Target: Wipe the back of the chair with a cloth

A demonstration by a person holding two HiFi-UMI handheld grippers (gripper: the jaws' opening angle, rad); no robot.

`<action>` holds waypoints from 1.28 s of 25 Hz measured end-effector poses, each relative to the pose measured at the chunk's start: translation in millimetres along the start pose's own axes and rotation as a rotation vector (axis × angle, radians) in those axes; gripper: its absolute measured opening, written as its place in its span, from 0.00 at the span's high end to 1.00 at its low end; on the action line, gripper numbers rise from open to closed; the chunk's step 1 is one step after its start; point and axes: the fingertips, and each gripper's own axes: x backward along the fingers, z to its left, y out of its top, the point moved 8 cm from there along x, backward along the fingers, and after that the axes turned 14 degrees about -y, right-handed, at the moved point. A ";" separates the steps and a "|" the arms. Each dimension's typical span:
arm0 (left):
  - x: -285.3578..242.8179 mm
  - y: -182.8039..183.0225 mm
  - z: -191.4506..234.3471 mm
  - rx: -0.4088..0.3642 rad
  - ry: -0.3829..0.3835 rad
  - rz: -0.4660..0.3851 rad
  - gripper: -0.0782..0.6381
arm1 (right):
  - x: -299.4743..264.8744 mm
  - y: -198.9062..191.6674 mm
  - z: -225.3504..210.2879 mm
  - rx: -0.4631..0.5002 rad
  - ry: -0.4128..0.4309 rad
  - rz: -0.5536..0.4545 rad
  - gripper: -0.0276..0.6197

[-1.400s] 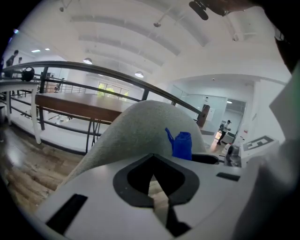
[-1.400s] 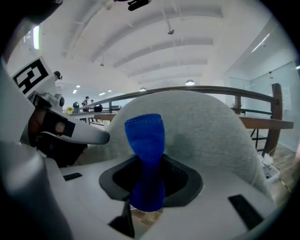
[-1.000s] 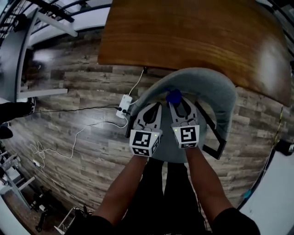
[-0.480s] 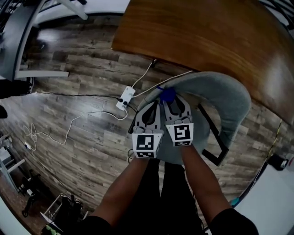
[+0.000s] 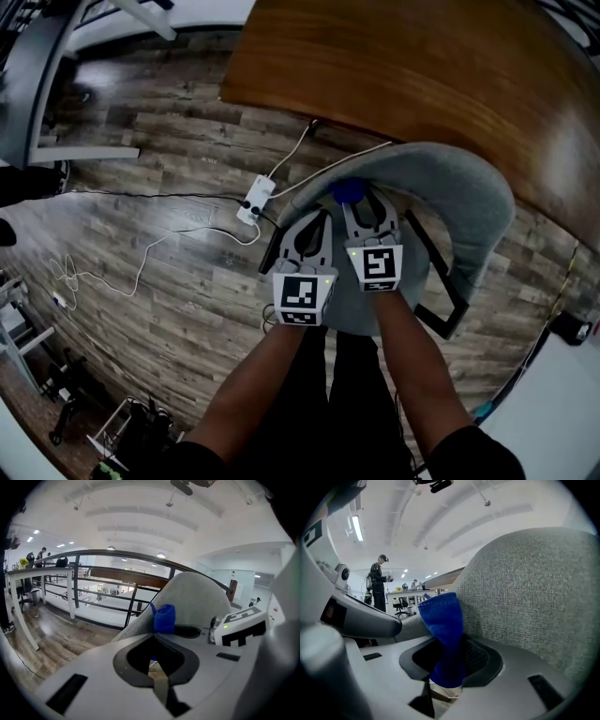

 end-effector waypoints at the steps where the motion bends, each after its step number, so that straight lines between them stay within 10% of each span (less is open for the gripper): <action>1: -1.1 0.9 -2.6 -0.002 -0.008 -0.001 0.89 | 0.1 -1.5 -1.9 -0.004 -0.008 -0.005 0.78; 32: -55.8 8.6 -42.0 -0.015 -0.195 0.081 0.89 | 30.6 -33.2 -94.3 -0.126 -0.412 0.095 0.78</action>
